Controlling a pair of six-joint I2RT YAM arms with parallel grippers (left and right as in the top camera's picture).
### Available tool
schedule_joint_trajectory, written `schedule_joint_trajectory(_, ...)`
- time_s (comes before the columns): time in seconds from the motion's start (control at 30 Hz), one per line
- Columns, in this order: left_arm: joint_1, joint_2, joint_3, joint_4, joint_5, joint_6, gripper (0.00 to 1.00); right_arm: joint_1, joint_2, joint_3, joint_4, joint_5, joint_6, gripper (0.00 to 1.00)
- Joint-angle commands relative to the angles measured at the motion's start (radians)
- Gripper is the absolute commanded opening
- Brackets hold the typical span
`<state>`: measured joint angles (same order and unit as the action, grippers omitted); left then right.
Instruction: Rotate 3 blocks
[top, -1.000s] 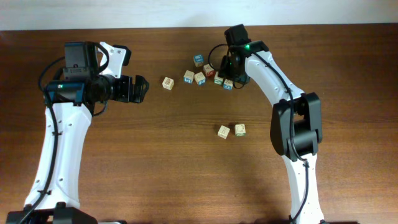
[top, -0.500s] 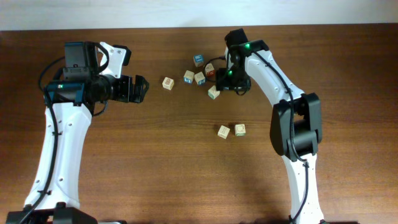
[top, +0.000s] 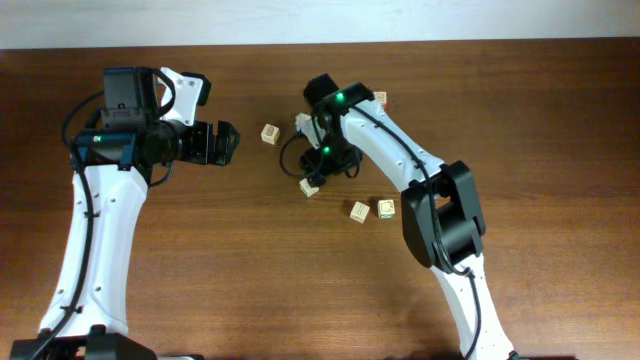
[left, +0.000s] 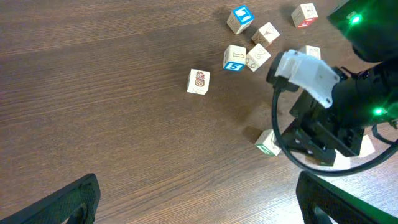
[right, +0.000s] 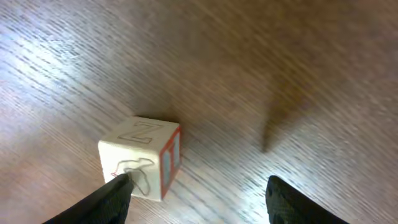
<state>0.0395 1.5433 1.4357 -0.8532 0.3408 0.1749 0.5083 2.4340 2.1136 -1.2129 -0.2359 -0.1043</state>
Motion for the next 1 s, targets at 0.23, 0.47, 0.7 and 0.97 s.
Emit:
schedule_joint_trajectory(0.23,-0.004,0.002,0.019,-0.001,0.004,-0.002,0.99,0.063,0.018,0.026,0.039,0.012,0.287,0.52)
schedule_joint_trajectory(0.47,-0.004,0.002,0.019,-0.001,0.004,-0.002,0.99,0.143,0.020,0.020,0.024,0.197,0.402,0.39)
schedule_joint_trajectory(0.7,-0.004,0.002,0.019,-0.001,0.004,-0.002,0.99,0.132,0.020,0.021,-0.208,0.177,0.549,0.32)
schedule_joint_trajectory(0.97,-0.004,0.002,0.019,-0.001,0.004,-0.002,0.99,0.132,0.019,0.021,-0.256,0.184,0.559,0.45)
